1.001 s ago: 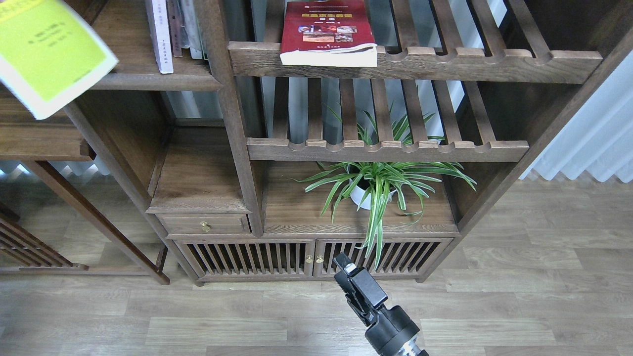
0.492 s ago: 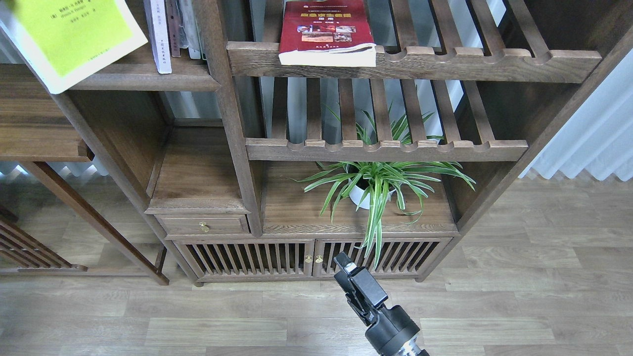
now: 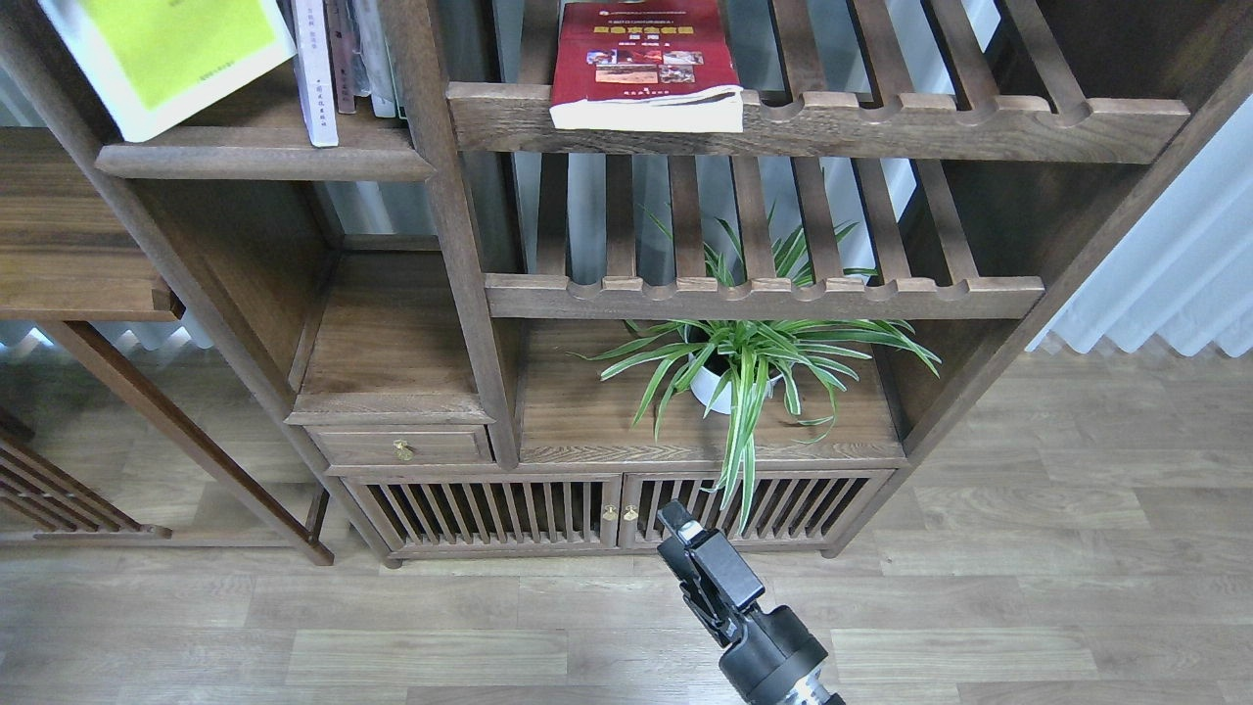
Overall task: Organize books on shelf
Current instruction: 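Lift the yellow book with the left gripper up to the upper shelf, then push the yellow book onto the upper shelf with the left gripper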
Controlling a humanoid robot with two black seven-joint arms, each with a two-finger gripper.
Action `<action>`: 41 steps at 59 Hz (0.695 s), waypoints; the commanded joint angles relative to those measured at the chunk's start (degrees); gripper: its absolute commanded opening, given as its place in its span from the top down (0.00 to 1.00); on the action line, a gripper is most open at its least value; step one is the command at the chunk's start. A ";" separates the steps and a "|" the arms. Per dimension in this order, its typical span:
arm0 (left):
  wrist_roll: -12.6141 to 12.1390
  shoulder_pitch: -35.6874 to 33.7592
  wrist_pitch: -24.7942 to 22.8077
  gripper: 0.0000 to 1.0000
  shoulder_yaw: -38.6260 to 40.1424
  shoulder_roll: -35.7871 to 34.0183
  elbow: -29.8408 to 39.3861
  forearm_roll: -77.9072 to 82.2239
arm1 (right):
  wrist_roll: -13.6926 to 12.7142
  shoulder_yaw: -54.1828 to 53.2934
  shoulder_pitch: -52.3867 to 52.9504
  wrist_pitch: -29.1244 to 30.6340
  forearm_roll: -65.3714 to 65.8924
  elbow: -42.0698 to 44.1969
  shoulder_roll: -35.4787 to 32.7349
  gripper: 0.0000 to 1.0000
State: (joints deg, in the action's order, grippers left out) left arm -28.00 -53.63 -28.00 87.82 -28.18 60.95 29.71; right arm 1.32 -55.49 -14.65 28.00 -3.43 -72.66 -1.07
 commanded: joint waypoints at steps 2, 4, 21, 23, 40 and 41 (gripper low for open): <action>0.00 -3.33 0.00 0.99 -0.46 4.01 -4.09 2.63 | 0.00 -0.06 0.06 0.00 0.00 -0.02 0.02 0.01; 0.00 -3.77 0.00 0.99 -0.46 4.80 -4.70 3.33 | 0.00 -0.06 0.06 0.00 0.00 0.06 0.11 0.02; 0.00 -5.88 0.00 0.99 -2.12 7.88 -7.86 5.01 | 0.00 -0.14 0.06 0.00 0.00 -0.02 0.11 0.02; 0.00 -6.14 0.00 0.99 -2.56 7.88 -8.31 5.01 | 0.00 -0.14 0.06 0.00 0.00 -0.02 0.11 0.02; 0.00 -13.08 0.00 0.99 -5.46 7.88 -17.88 5.18 | 0.00 -0.14 0.15 0.00 0.00 -0.29 0.10 0.02; 0.00 -13.61 0.00 0.99 -5.81 7.88 -18.41 5.18 | 0.00 -0.14 0.15 0.00 0.00 -0.20 0.11 0.02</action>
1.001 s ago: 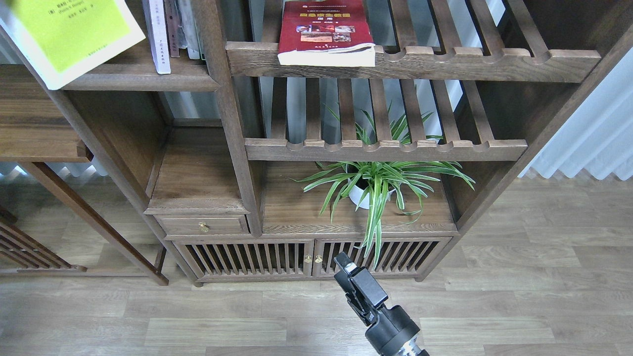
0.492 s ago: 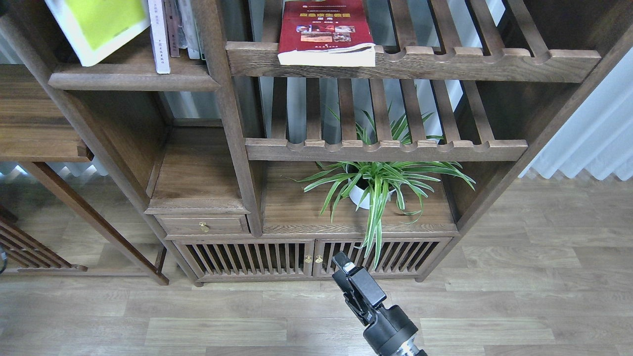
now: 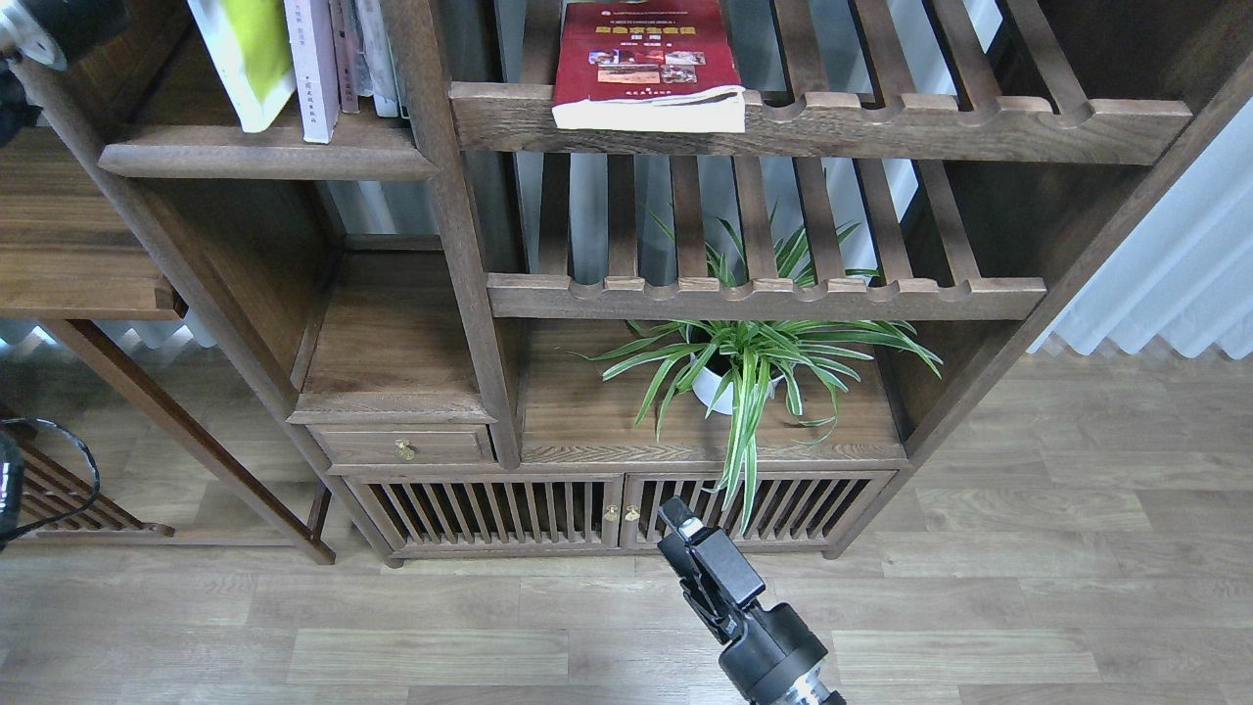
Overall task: Organize books on shelf
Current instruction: 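Push the yellow book onto the upper shelf with the left gripper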
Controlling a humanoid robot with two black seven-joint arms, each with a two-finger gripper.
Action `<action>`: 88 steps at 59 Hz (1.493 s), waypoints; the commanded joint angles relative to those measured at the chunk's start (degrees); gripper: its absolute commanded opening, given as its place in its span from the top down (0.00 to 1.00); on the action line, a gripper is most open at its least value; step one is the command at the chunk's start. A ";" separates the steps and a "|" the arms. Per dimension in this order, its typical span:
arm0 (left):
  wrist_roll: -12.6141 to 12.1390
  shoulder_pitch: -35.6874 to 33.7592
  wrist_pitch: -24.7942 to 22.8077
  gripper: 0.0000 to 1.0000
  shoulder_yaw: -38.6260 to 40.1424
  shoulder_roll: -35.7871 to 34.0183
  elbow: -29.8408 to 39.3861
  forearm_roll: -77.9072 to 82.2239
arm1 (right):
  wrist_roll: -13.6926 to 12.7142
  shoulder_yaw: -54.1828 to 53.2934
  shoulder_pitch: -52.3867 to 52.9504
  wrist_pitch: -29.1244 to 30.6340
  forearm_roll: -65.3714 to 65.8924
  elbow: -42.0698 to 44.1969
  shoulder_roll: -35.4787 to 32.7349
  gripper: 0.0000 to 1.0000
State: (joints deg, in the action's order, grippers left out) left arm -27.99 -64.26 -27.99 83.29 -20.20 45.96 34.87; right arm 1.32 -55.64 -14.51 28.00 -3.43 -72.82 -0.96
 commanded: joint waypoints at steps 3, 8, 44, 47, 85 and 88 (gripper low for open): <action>-0.01 -3.93 -0.01 0.99 -1.81 -0.19 -4.55 0.11 | 0.00 0.01 0.01 0.00 0.00 -0.13 -0.09 0.02; -0.01 -5.52 -0.01 0.99 -3.22 -0.28 -6.49 0.11 | 0.00 0.01 0.01 0.00 0.00 -0.13 -0.01 0.02; 6.01 -14.13 -0.01 1.00 -15.00 -0.11 -18.71 1.60 | 0.00 -0.08 0.01 0.00 -0.09 -0.31 -0.01 0.02; 6.54 -14.13 -0.01 1.00 -15.18 -0.02 -19.06 1.69 | 0.00 -0.08 0.01 0.00 -0.17 -0.31 -0.01 0.02; 12.78 -16.33 -0.01 1.00 -20.27 2.71 -25.13 2.57 | 0.00 -0.08 -0.26 0.00 -0.17 -0.57 0.43 0.02; 13.22 -16.42 -0.01 1.00 -20.97 2.71 -25.39 2.57 | 0.00 -0.08 -0.35 0.00 -0.17 -0.66 0.43 0.02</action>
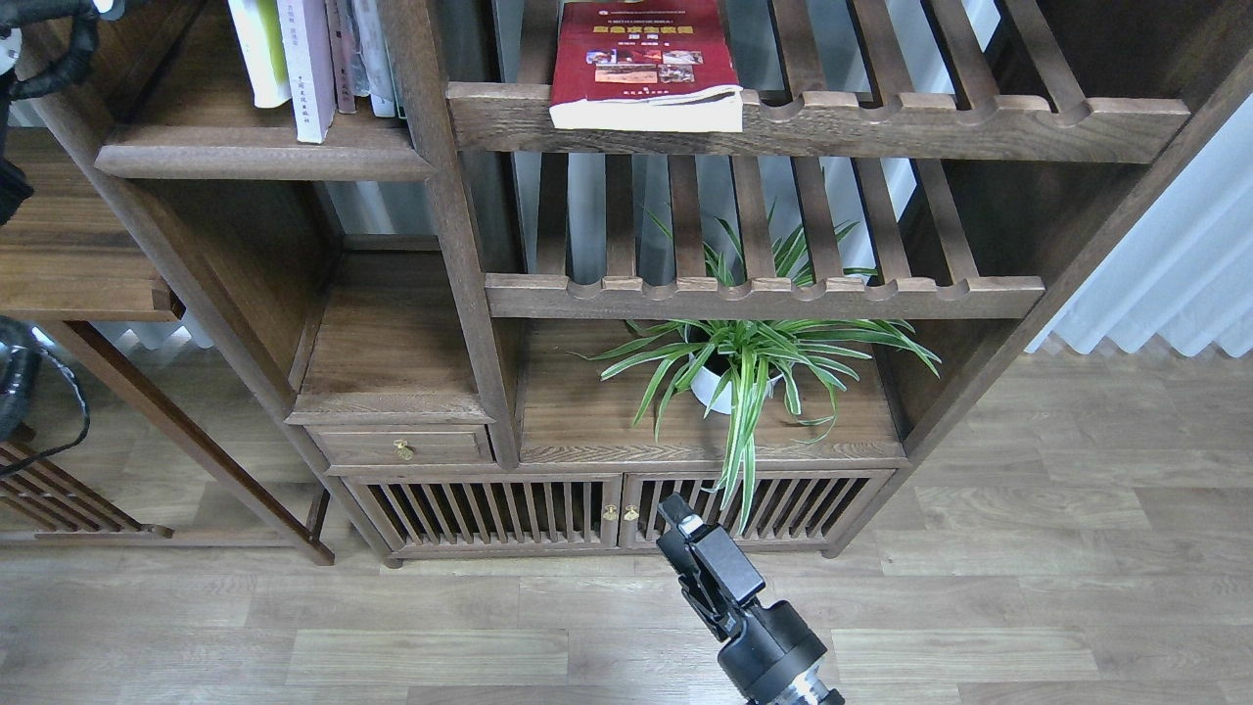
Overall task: Organize books on shelf
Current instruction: 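Push the yellow book onto the upper shelf with the left gripper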
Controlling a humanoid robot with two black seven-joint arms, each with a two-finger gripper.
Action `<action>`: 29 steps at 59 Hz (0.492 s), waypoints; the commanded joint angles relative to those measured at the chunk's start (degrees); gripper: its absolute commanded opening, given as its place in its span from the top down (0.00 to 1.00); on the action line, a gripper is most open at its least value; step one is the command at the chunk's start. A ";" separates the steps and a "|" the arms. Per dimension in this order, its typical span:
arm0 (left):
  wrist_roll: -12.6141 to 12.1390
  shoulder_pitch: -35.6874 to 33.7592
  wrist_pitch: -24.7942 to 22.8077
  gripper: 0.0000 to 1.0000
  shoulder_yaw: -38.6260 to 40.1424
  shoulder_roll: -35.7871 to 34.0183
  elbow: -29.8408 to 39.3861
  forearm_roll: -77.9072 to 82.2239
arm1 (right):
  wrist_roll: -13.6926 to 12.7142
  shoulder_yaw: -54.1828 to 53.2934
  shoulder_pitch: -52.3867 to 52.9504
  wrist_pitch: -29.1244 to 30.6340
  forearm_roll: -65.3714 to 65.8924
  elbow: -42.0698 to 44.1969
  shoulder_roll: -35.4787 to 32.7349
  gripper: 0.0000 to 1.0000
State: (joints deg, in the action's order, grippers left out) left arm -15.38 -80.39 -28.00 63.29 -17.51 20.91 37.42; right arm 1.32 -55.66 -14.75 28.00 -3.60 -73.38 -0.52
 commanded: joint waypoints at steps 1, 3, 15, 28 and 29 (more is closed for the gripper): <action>1.84 -0.29 0.00 1.00 -2.02 0.02 -0.34 0.02 | 0.00 -0.15 -0.19 0.00 -0.01 -0.19 -0.01 0.02; 2.64 -0.38 0.00 0.99 -2.73 -0.07 -0.34 0.11 | 0.00 -0.15 -0.28 0.00 -0.01 -0.27 -0.01 0.02; 3.69 -0.47 0.00 0.99 -3.79 0.55 -0.34 0.11 | 0.00 -0.15 -0.54 0.00 -0.44 -0.54 -0.01 0.01; 5.62 -0.38 0.00 0.99 -5.37 0.20 -0.43 0.11 | 0.09 -0.24 -0.63 0.00 -0.53 -0.63 -0.01 0.01; 5.80 -0.38 0.00 0.99 -5.46 0.20 -0.43 0.11 | 0.09 -0.24 -0.71 0.00 -0.53 -0.63 -0.01 0.02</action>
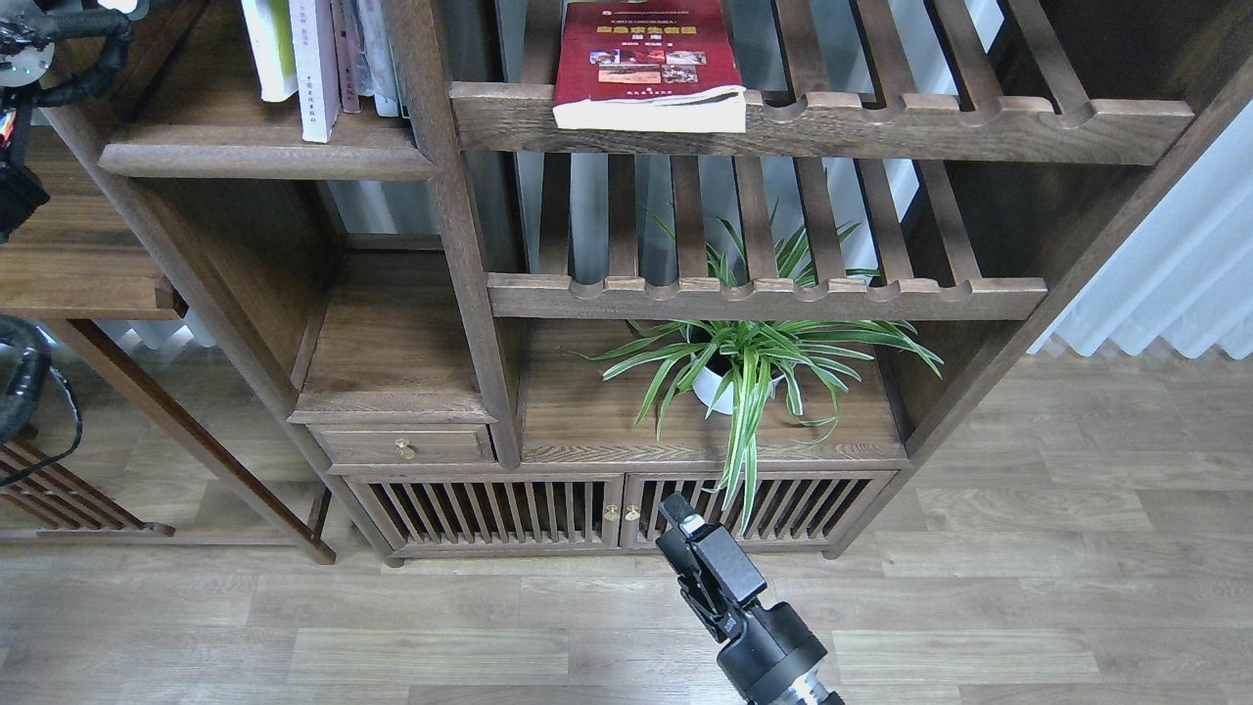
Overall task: Organize books on shelf
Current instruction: 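Push the yellow book onto the upper shelf with the left gripper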
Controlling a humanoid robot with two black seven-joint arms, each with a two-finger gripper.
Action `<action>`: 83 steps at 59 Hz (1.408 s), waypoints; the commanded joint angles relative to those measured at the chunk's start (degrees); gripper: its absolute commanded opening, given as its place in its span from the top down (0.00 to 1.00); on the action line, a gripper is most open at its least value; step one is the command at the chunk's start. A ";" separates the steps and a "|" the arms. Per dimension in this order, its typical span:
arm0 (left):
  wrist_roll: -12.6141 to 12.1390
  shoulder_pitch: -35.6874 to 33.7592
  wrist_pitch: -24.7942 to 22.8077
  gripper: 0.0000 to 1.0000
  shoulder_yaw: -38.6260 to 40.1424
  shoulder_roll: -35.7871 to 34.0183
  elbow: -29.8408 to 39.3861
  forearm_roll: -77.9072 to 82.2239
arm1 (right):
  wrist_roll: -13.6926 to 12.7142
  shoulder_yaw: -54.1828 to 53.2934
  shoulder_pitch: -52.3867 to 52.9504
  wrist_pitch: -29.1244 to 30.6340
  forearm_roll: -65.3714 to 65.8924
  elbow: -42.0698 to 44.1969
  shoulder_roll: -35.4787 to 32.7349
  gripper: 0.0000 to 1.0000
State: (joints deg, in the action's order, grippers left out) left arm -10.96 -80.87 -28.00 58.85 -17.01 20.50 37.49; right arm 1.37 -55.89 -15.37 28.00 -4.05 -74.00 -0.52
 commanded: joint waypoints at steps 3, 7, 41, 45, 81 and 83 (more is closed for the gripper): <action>2.34 0.10 0.00 0.99 -1.80 -0.48 -0.02 0.04 | 0.03 0.00 -0.10 0.00 -0.26 0.00 0.00 0.02; 2.78 0.10 0.00 0.99 -2.68 -0.66 -0.02 0.04 | 0.03 0.00 -0.10 0.00 -0.26 -0.27 0.00 0.02; 7.26 0.89 0.00 0.99 -6.82 -2.32 0.51 0.83 | 0.47 -0.09 -0.19 0.00 -0.88 -0.97 -0.18 0.02; 7.97 1.15 0.00 0.99 -6.73 -2.68 0.60 1.44 | 0.47 -0.09 -0.19 0.00 -1.14 -1.06 -0.18 0.02; 8.49 4.58 0.00 0.68 -5.94 -2.41 2.62 0.92 | 0.47 -0.27 0.17 0.00 -1.75 -1.24 -0.36 0.02; 8.49 4.58 0.00 0.65 -5.94 -2.41 2.71 0.83 | 0.47 -0.27 0.25 0.00 -2.02 -1.24 -0.36 0.02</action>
State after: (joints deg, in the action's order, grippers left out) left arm -2.47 -76.30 -27.99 52.89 -19.44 23.14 38.43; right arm 1.93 -56.13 -15.37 28.00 -5.45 -75.24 -0.81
